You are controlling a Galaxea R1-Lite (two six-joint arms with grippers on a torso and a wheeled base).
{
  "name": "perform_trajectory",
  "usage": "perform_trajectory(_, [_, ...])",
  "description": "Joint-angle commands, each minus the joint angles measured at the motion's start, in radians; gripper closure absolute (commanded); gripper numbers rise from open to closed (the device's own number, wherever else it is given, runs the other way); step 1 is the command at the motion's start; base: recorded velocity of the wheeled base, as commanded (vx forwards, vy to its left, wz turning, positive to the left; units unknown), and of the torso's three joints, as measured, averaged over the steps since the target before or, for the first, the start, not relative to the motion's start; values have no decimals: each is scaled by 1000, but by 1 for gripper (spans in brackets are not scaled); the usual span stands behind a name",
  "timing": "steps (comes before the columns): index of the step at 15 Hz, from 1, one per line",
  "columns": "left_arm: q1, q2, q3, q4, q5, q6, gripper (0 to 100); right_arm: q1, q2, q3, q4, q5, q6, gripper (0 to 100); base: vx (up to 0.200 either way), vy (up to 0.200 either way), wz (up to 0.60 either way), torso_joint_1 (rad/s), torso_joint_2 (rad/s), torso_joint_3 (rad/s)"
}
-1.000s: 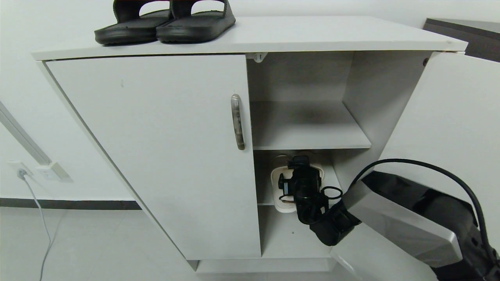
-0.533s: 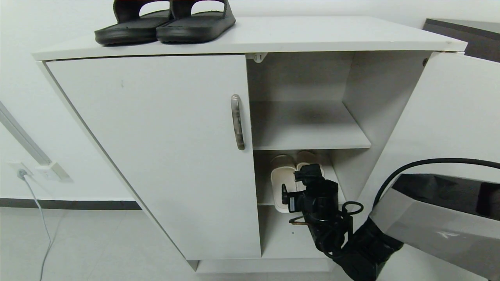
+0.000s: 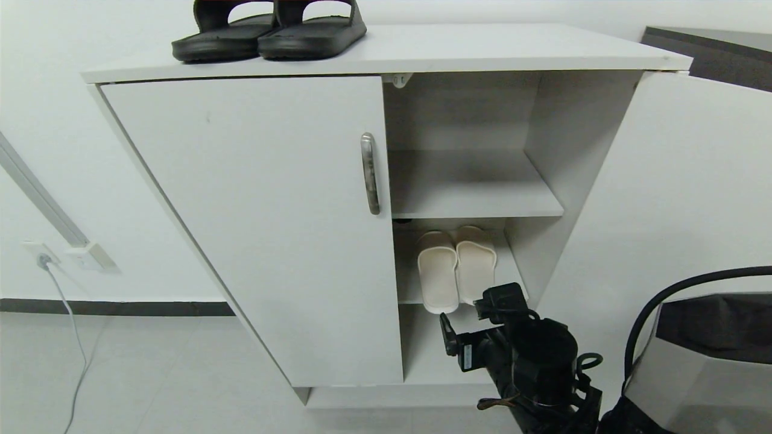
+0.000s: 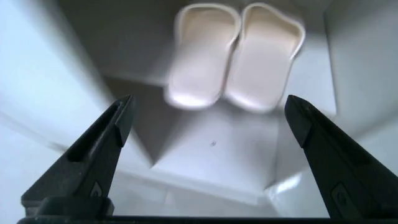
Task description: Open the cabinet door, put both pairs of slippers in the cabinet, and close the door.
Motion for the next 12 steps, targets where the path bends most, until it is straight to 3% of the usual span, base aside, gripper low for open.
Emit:
perform_trajectory(1, [0, 1, 0, -1, 0, 0, 100, 1, -4, 3, 0, -1, 0, 0, -200, 0, 0, -2, -2, 2])
perform_trajectory(3, [0, 1, 0, -1, 0, 1, 100, -1, -4, 2, 0, -1, 0, 0, -200, 0, 0, 2, 2, 5])
perform_trajectory(12, [0, 1, 0, -1, 0, 1, 100, -10, -35, -6, 5, 16, 3, 0, 0, 0, 0, 0, 0, 0])
